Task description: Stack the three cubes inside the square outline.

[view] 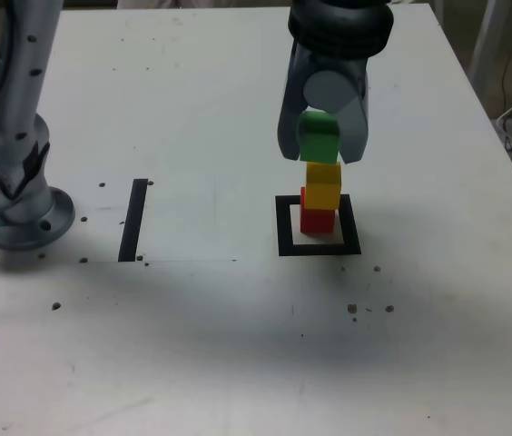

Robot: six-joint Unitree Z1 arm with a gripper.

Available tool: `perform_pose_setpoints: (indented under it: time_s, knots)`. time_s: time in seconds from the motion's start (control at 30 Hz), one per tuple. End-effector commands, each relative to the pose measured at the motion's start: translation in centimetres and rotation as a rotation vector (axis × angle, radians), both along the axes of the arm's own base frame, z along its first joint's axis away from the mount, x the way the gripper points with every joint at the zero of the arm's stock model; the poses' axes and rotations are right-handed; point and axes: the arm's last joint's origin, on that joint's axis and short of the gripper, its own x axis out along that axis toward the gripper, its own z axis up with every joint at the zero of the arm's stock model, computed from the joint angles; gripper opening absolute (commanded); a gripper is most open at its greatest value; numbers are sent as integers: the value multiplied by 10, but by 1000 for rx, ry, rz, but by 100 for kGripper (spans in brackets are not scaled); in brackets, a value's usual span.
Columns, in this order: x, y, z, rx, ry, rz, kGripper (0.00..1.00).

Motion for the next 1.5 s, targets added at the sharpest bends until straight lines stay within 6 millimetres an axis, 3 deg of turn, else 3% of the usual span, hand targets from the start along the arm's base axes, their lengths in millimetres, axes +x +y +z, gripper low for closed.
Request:
perform_pose_setpoints:
  time_s: [0.0,0.4,0.9,1.0,1.13,1.2,1.47]
  knots:
    - [-1,0,-5,0,34,5,32]
    - [4,-2,-21,-25,50,10,32]
    - [8,-2,-24,-18,22,8,33]
    - [8,-2,-25,-16,20,7,47]
    - [8,-2,-28,-15,22,6,84]
    - [8,-2,-29,-14,23,5,94]
    - [5,-1,-25,-4,12,4,99]
